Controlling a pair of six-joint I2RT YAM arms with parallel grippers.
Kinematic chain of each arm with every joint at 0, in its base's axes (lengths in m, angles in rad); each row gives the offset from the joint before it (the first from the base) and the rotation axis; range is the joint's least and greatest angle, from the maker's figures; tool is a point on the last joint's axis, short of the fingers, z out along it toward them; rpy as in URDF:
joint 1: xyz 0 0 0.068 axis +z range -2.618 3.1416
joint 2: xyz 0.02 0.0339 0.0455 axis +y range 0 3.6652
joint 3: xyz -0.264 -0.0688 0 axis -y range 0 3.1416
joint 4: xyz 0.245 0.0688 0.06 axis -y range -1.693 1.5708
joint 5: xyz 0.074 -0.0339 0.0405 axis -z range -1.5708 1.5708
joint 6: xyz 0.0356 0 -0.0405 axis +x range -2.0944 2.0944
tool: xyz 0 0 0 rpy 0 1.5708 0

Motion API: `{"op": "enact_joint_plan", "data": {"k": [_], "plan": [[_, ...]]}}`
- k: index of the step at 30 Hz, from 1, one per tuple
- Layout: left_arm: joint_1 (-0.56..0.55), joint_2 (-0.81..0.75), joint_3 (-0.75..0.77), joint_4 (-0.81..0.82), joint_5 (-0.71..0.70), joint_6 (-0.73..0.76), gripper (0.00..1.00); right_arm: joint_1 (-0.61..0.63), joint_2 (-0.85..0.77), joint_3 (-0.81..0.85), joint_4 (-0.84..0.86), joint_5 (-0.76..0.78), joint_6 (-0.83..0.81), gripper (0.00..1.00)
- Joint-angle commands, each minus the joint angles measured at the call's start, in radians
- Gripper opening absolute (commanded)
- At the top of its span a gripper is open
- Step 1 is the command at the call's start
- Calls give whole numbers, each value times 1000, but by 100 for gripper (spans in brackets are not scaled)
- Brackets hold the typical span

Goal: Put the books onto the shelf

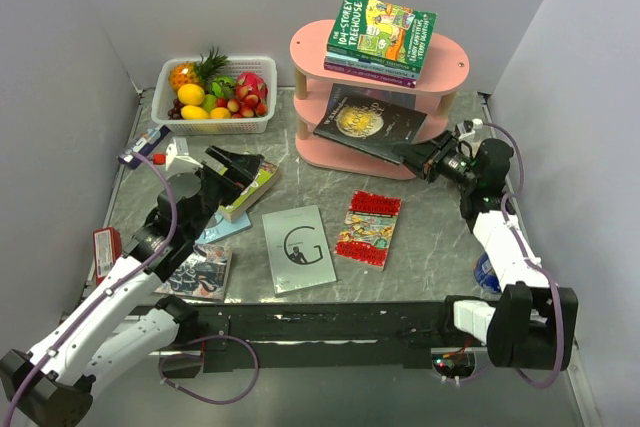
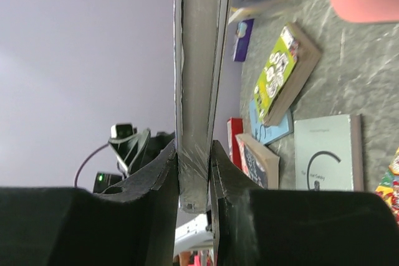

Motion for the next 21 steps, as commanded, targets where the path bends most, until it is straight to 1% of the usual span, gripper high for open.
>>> {"op": "enact_joint_plan", "data": {"k": [1, 10, 14, 15, 17, 18, 20, 21], "plan": [[5, 5, -3, 46, 17, 20, 95, -11, 19, 112, 143, 34, -24, 0], [5, 34, 11, 59, 33, 24, 95, -11, 121, 192, 110, 71, -34, 0], [7, 40, 9, 62, 36, 24, 95, -11, 163, 233, 49, 71, -57, 0], [5, 43, 9, 63, 38, 24, 95, -11, 171, 241, 13, 69, -66, 3], [5, 53, 9, 65, 41, 24, 95, -11, 191, 252, -8, 69, -84, 12], [5, 56, 8, 65, 43, 24, 95, -13, 195, 255, -23, 69, -89, 23], [7, 63, 5, 69, 52, 22, 95, -11, 210, 278, -55, 73, -119, 32], [7, 66, 3, 74, 56, 19, 95, -13, 220, 287, -98, 73, -132, 41]]}}
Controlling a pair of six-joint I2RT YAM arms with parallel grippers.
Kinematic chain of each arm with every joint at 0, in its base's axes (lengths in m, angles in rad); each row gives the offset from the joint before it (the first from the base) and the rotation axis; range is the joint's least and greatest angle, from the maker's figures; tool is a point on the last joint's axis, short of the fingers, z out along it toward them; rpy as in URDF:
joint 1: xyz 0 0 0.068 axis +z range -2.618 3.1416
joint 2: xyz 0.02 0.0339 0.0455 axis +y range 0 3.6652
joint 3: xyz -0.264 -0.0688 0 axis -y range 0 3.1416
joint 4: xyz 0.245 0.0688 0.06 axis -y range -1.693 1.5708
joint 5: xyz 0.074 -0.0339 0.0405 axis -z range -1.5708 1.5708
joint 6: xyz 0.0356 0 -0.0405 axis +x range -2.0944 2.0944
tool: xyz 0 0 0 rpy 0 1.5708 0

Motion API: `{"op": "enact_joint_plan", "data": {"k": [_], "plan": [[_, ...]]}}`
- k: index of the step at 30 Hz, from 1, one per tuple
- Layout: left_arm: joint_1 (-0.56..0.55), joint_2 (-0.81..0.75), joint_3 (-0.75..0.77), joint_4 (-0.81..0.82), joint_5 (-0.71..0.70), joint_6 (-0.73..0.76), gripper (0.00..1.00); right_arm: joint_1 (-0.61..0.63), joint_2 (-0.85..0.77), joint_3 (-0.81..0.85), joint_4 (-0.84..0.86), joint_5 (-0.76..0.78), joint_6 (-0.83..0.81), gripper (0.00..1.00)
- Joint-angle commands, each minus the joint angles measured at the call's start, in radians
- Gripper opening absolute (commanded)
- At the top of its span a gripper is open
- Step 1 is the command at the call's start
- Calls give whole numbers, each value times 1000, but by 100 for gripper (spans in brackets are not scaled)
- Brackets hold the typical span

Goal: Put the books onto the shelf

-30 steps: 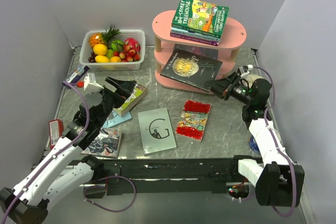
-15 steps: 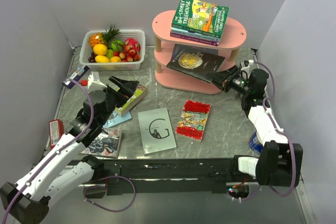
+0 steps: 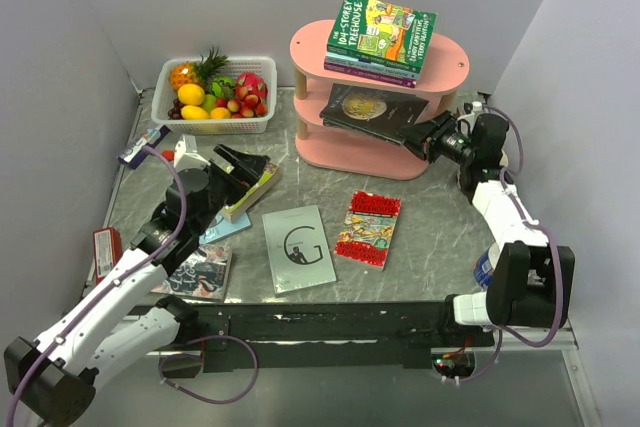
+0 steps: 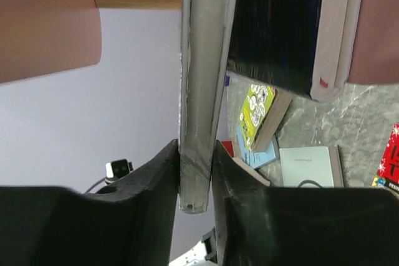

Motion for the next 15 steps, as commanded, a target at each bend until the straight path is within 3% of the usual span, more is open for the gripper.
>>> {"op": "enact_joint_plan", "data": {"k": [1, 5, 15], "plan": [[3, 15, -1, 57, 39, 9, 95, -9, 9, 117, -26, 6, -102, 44], [3, 34, 0, 56, 42, 12, 95, -16, 13, 160, -144, 32, -178, 57], [3, 81, 26, 42, 73, 26, 95, -18, -51, 267, -489, 208, -428, 63]]}}
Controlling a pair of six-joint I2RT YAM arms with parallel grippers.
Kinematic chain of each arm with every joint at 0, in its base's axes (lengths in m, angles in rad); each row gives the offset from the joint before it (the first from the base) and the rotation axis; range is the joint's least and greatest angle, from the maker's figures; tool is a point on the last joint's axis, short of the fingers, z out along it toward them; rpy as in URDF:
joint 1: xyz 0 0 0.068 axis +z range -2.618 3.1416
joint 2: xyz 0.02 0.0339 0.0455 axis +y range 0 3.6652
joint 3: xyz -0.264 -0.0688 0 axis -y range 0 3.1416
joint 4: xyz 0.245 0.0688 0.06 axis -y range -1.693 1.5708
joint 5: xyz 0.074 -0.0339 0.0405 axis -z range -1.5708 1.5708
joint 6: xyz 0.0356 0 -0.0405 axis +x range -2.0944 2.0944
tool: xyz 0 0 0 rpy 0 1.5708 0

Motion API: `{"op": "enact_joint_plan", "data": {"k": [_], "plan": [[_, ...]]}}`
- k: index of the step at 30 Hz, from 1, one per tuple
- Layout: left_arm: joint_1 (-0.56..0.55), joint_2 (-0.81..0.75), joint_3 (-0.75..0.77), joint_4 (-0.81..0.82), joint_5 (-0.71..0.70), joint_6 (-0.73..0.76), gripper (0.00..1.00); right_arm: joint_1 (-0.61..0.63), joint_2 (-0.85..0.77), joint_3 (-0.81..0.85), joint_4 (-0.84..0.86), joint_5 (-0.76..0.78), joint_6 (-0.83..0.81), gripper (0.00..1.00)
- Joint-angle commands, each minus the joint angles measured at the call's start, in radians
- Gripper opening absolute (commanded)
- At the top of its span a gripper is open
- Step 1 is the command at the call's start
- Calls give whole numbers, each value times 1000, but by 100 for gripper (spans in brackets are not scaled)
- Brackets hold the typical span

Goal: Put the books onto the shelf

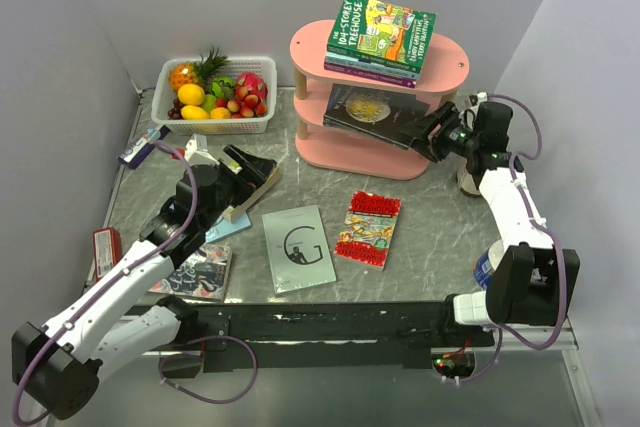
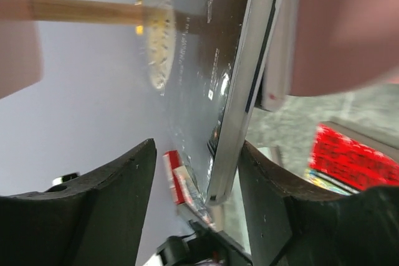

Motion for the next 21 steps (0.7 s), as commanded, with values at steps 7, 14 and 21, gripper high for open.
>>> {"op": "enact_joint_plan", "data": {"k": [7, 14, 21], "plan": [[4, 31, 23, 48, 59, 22, 94, -8, -128, 108, -222, 160, -209, 64], [4, 38, 20, 54, 66, 31, 94, 50, -240, 67, -310, 204, -301, 58], [3, 60, 17, 69, 93, 21, 93, 92, -219, 6, -286, 145, -308, 54]]}}
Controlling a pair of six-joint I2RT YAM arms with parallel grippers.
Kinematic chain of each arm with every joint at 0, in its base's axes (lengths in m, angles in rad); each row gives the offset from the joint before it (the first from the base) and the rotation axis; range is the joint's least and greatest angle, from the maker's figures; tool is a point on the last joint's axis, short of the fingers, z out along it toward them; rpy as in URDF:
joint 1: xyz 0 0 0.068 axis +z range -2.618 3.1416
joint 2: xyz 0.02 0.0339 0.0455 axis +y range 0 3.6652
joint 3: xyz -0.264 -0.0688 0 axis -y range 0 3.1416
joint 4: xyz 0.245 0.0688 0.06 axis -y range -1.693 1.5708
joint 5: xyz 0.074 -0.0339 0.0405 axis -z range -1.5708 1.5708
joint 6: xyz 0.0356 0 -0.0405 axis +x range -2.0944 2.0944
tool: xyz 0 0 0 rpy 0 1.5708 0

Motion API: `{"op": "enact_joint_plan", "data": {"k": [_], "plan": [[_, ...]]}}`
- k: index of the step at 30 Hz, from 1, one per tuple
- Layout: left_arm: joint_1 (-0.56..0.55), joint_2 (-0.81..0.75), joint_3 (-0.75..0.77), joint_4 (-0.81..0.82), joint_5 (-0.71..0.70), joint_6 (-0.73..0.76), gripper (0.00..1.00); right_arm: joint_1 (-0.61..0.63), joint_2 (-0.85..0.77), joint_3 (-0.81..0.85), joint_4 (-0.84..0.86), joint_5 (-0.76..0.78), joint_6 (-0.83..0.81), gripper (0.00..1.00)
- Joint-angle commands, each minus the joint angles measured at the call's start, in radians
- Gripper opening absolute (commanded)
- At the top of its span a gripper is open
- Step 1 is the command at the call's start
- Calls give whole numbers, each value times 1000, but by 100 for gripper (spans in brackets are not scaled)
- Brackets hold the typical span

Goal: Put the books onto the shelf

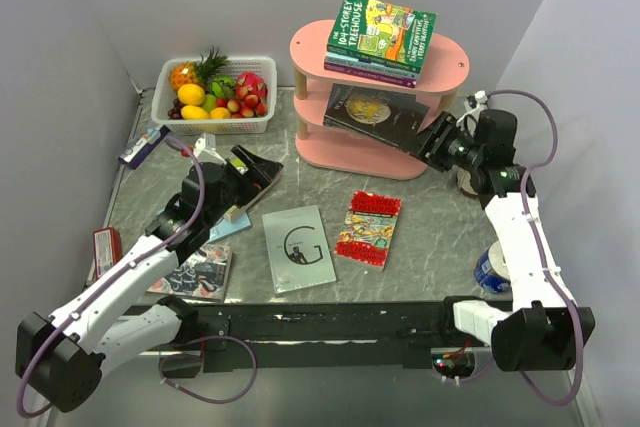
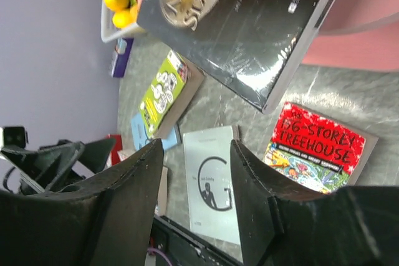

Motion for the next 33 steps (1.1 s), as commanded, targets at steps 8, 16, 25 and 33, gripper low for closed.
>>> {"op": "enact_joint_plan", "data": {"k": [8, 16, 25, 33], "plan": [[4, -11, 6, 40, 21, 10, 93, 10, 97, -16, 21, -56, -10, 55], [3, -7, 8, 32, 16, 17, 94, 10, 152, 24, 47, -43, 10, 55], [3, -4, 19, 29, 7, 26, 94, 10, 168, 41, 101, -17, 53, 45], [6, 5, 37, 30, 8, 34, 94, 10, 211, 102, 88, 7, 50, 44]]}}
